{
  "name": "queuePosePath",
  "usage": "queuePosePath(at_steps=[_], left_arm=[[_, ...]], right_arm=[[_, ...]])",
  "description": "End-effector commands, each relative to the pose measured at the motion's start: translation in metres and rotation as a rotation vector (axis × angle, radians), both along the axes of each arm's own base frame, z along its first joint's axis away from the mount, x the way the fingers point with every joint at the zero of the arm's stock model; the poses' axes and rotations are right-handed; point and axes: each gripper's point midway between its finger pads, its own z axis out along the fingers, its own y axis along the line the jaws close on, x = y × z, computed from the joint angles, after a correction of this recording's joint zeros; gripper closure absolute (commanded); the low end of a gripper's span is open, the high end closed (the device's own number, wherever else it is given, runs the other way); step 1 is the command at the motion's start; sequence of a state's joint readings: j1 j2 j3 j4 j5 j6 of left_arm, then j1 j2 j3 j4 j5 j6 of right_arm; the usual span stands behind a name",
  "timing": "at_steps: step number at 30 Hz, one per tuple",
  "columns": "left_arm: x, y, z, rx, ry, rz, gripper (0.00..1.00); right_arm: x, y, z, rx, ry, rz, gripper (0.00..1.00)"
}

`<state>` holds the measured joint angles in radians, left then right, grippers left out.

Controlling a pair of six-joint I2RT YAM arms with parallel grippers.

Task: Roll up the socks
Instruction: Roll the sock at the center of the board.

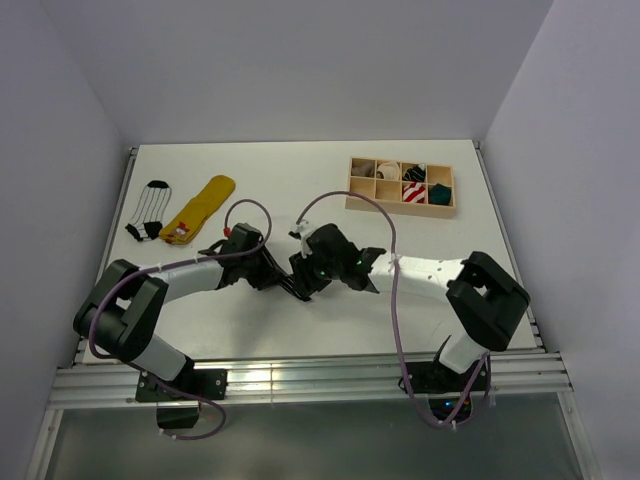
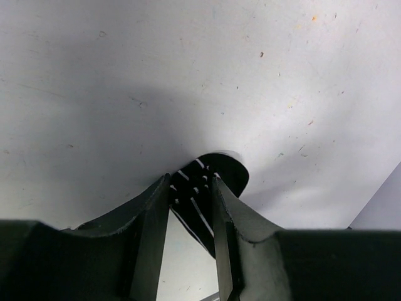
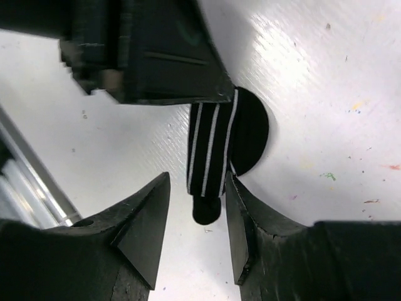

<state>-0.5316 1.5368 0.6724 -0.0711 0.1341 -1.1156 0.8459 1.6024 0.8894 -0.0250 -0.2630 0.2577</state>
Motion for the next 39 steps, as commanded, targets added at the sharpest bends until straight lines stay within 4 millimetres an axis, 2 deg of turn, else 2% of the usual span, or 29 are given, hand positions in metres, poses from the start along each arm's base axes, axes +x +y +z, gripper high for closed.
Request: queuePosePath(at_steps=[1,2,9,15,19,20,23,24,26,28,29,31,32,35,37,38,39], left_arm=[[-0.014,0.014,-0.019,0.105,0.063,-0.028,0.62],[-0.014,0.014,-0.018,0.104,0.060,-0.031,0.62],[-0.015,0.011,-0.018,0.099,0.066,-0.042,0.62],[-0.014,0.008,-0.014,0.092,0.062,-0.052,0.62],[-0.013,0.006,-0.011,0.079,0.056,-0.059,0.61],[-0.011,0.005,-0.007,0.072,0.045,-0.057,0.58],[-0.010,0.005,0.004,0.054,0.013,-0.042,0.50],[-0.011,0.006,0.005,0.051,0.010,-0.039,0.48],[-0.009,0.009,0.014,0.047,-0.016,-0.013,0.39],[-0.010,0.013,0.015,0.050,-0.024,0.009,0.35],[-0.009,0.014,0.019,0.042,-0.035,0.016,0.32],[-0.011,0.014,0.019,0.023,-0.036,0.028,0.31],[-0.011,0.014,0.020,0.016,-0.036,0.034,0.31],[-0.013,0.014,0.016,0.012,-0.027,0.041,0.33],[-0.013,0.013,0.014,0.008,-0.022,0.042,0.34],[-0.013,0.014,0.013,0.008,-0.019,0.045,0.35],[-0.013,0.013,0.012,0.009,-0.016,0.044,0.36]], right_arm=[[0.020,-0.014,0.007,-0.128,-0.243,-0.087,0.52],[0.014,-0.009,0.007,-0.139,-0.263,-0.069,0.52],[0.004,0.008,-0.006,-0.249,-0.368,-0.018,0.51],[-0.002,0.018,-0.030,-0.331,-0.393,0.024,0.55],[-0.006,0.018,-0.037,-0.339,-0.376,0.036,0.87],[-0.008,0.018,-0.038,-0.334,-0.366,0.039,0.90],[-0.012,0.017,-0.040,-0.302,-0.316,0.050,0.98],[-0.020,0.019,-0.042,-0.274,-0.275,0.082,0.99],[-0.016,0.020,-0.039,-0.210,-0.224,0.074,1.00],[-0.023,0.021,-0.041,-0.154,-0.149,0.111,1.00],[-0.017,0.017,-0.040,-0.135,-0.120,0.089,1.00],[-0.024,0.018,-0.040,-0.087,-0.045,0.128,1.00],[-0.019,0.013,-0.040,-0.071,-0.014,0.113,1.00],[-0.024,0.014,-0.038,-0.009,0.087,0.151,1.00],[-0.019,0.010,-0.040,0.011,0.135,0.148,1.00],[-0.029,0.013,-0.037,0.051,0.192,0.189,1.00],[-0.028,0.013,-0.040,0.062,0.224,0.196,1.00]])
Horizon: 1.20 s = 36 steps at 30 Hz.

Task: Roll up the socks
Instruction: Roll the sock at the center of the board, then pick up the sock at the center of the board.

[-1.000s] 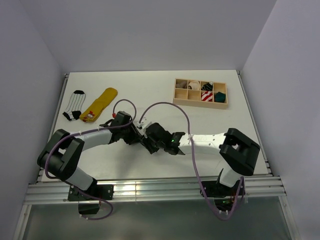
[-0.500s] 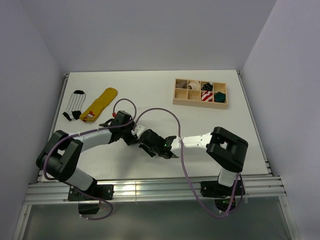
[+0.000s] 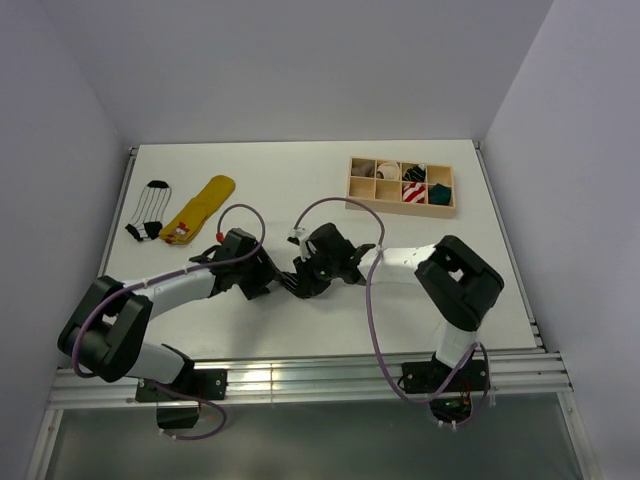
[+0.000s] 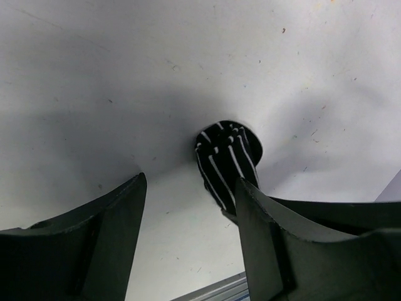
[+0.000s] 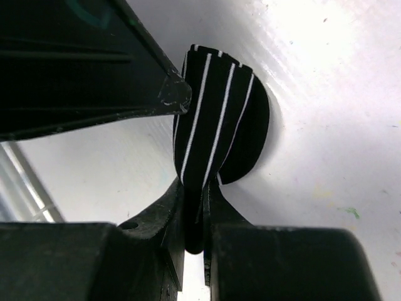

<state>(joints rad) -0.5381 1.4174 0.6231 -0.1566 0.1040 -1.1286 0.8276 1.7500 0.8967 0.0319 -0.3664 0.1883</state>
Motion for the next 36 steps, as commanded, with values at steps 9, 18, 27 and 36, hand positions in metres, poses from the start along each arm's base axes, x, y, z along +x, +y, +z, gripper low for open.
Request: queuePosePath(at_steps=[9,18,27,36], left_arm=[[0.012,-0.009,-0.004,-0.038,-0.009,0.032,0.42],[0.005,-0.009,-0.023,-0.023,0.042,0.016,0.62],[0.003,-0.010,-0.028,0.019,0.070,-0.028,0.83],[0.006,-0.010,-0.022,0.068,0.080,-0.071,0.83]], right_arm=[[-0.025,0.000,-0.010,0.167,0.399,0.063,1.00],[-0.010,-0.009,-0.007,0.174,0.378,-0.002,0.94],[0.012,-0.016,0.020,0.032,0.069,-0.092,0.57],[0.014,-0.004,0.063,-0.128,-0.336,-0.082,0.43]])
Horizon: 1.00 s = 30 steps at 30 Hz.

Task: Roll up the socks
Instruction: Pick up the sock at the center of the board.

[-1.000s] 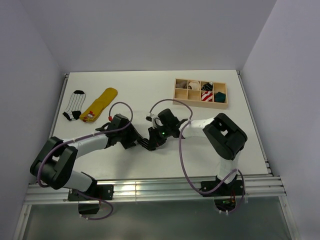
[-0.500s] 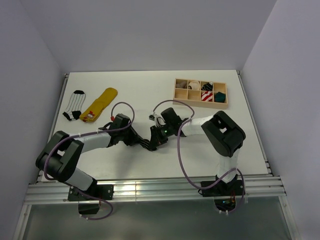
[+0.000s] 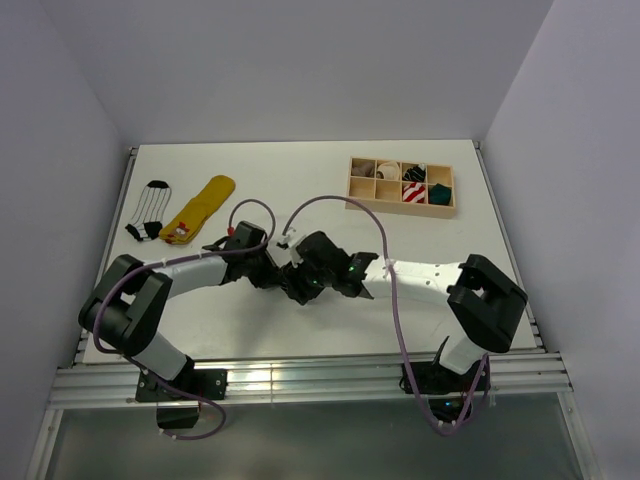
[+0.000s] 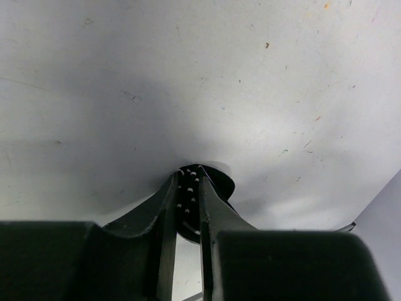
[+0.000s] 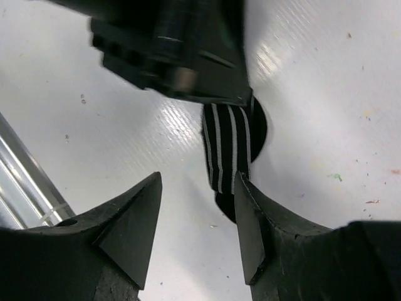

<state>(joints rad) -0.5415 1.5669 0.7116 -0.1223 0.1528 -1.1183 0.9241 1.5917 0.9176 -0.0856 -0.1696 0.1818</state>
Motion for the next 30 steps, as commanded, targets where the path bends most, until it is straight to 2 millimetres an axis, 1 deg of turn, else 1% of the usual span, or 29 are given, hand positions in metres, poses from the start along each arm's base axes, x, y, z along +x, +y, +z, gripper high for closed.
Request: queuePosePath(at_steps=[1,2,3,4,5,7,8,9,13,18,19,22,23,28,30], left_arm=[[-0.008,0.008,-0.010,0.082,0.042,-0.039,0.83],[-0.009,0.008,-0.011,0.081,0.045,-0.042,0.83],[-0.009,0.007,-0.011,0.081,0.047,-0.044,0.83],[-0.008,0.007,-0.010,0.080,0.046,-0.044,0.83],[-0.009,0.007,-0.010,0.081,0.047,-0.046,0.83],[-0.008,0.007,-0.009,0.082,0.046,-0.048,0.83],[-0.008,0.007,-0.009,0.084,0.046,-0.050,0.83],[-0.008,0.006,-0.008,0.083,0.044,-0.052,0.83],[-0.008,0.005,-0.008,0.082,0.046,-0.055,0.83],[-0.008,0.003,-0.007,0.072,0.047,-0.058,0.83],[-0.008,0.003,-0.007,0.071,0.046,-0.057,0.84],[-0.008,0.002,-0.007,0.071,0.046,-0.059,0.83],[-0.009,0.003,-0.008,0.073,0.051,-0.060,0.84],[-0.006,0.000,-0.005,0.060,0.046,-0.062,0.84],[-0.008,-0.002,-0.005,0.051,0.050,-0.065,0.84]], right_arm=[[0.020,-0.003,0.020,-0.096,-0.205,-0.044,0.43],[0.017,0.003,0.019,-0.112,-0.229,-0.032,0.42],[0.021,0.003,0.019,-0.133,-0.263,-0.043,0.41],[0.019,0.006,0.017,-0.142,-0.276,-0.038,0.41],[0.015,0.012,0.012,-0.153,-0.281,-0.022,0.41],[0.019,0.012,0.007,-0.181,-0.313,-0.035,0.41],[0.017,0.013,0.000,-0.196,-0.313,-0.032,0.41],[0.015,0.018,0.000,-0.191,-0.323,-0.021,0.41],[0.010,0.026,-0.007,-0.195,-0.338,0.000,0.43],[0.010,0.029,-0.022,-0.219,-0.331,0.005,0.44],[0.010,0.028,-0.028,-0.234,-0.323,0.009,0.44],[0.009,0.028,-0.035,-0.249,-0.315,0.012,0.46],[0.009,0.026,-0.041,-0.262,-0.310,0.014,0.46],[0.007,0.024,-0.050,-0.278,-0.292,0.020,0.50],[0.005,0.023,-0.055,-0.291,-0.285,0.024,0.55]])
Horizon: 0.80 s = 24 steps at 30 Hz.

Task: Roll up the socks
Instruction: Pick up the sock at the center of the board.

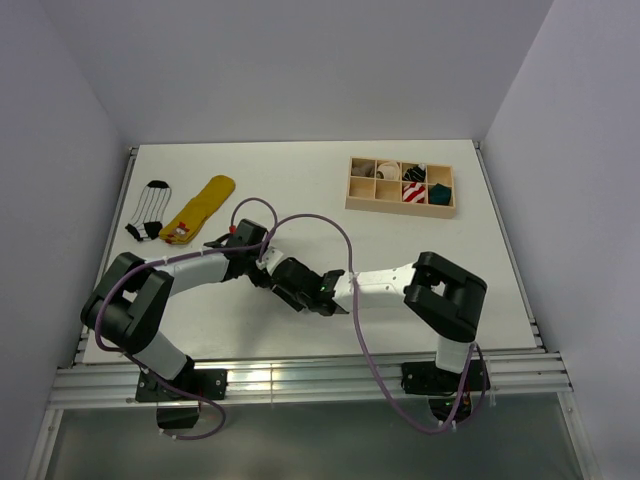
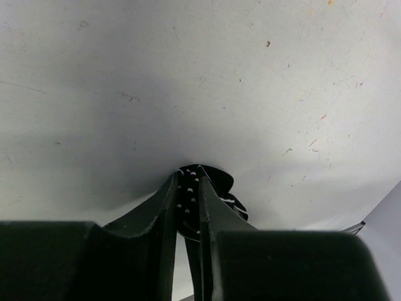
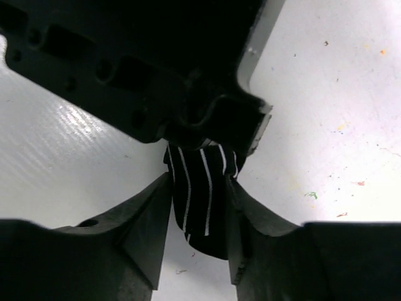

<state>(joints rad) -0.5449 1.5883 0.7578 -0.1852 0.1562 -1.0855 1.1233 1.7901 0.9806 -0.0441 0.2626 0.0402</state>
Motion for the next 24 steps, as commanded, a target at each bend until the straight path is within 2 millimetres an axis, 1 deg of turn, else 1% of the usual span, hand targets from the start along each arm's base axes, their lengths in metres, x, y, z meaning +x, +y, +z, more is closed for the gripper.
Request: queuePosePath(at_steps=[1,2,4,9,10,12,13,14,15,16,17,18,19,20,21,22,23,24], left_arm=[[-0.007,-0.002,-0.005,0.015,0.027,-0.034,0.83],[-0.007,-0.003,-0.004,0.005,0.027,-0.035,0.83],[-0.006,-0.005,-0.002,-0.007,0.021,-0.034,0.83],[-0.007,-0.010,0.005,-0.043,0.014,-0.043,0.82],[-0.007,-0.012,0.006,-0.054,0.011,-0.045,0.81],[-0.006,-0.012,0.009,-0.063,0.006,-0.045,0.79],[-0.005,-0.012,0.011,-0.064,-0.001,-0.044,0.75],[-0.005,-0.011,0.012,-0.064,-0.005,-0.042,0.72],[-0.002,-0.008,0.016,-0.060,-0.018,-0.034,0.70],[0.001,-0.006,0.019,-0.059,-0.028,-0.027,0.64],[0.004,-0.004,0.023,-0.062,-0.038,-0.023,0.61],[0.009,0.003,0.029,-0.060,-0.054,-0.007,0.57],[0.016,0.007,0.036,-0.057,-0.074,0.007,0.50],[0.022,0.011,0.041,-0.054,-0.089,0.017,0.46],[0.028,0.024,0.047,-0.036,-0.100,0.037,0.42],[0.040,0.029,0.059,-0.026,-0.137,0.056,0.34],[0.045,0.035,0.066,-0.013,-0.150,0.069,0.32],[0.054,0.048,0.075,-0.001,-0.179,0.091,0.30]], right_arm=[[-0.002,0.010,-0.010,0.004,0.021,0.015,0.57],[-0.003,0.009,-0.014,-0.008,0.027,0.014,0.61],[-0.005,0.007,-0.022,-0.029,0.047,0.013,0.66],[-0.011,0.000,-0.036,-0.068,0.091,0.003,0.69],[-0.011,-0.001,-0.039,-0.078,0.099,-0.003,0.79],[-0.011,-0.008,-0.043,-0.104,0.104,-0.023,0.91],[-0.011,-0.012,-0.043,-0.110,0.103,-0.033,0.97],[-0.011,-0.014,-0.042,-0.111,0.103,-0.038,1.00],[-0.012,-0.017,-0.041,-0.104,0.109,-0.050,1.00],[-0.012,-0.016,-0.034,-0.081,0.105,-0.052,1.00],[-0.014,-0.021,-0.035,-0.081,0.113,-0.058,1.00],[-0.014,-0.024,-0.032,-0.070,0.117,-0.071,1.00],[-0.016,-0.027,-0.027,-0.056,0.118,-0.072,1.00],[-0.015,-0.030,-0.026,-0.049,0.120,-0.082,1.00],[-0.014,-0.032,-0.023,-0.038,0.119,-0.093,1.00],[-0.015,-0.036,-0.019,-0.026,0.120,-0.099,1.00],[-0.015,-0.038,-0.016,-0.014,0.125,-0.103,1.00],[-0.011,-0.041,-0.013,0.002,0.124,-0.121,1.00]])
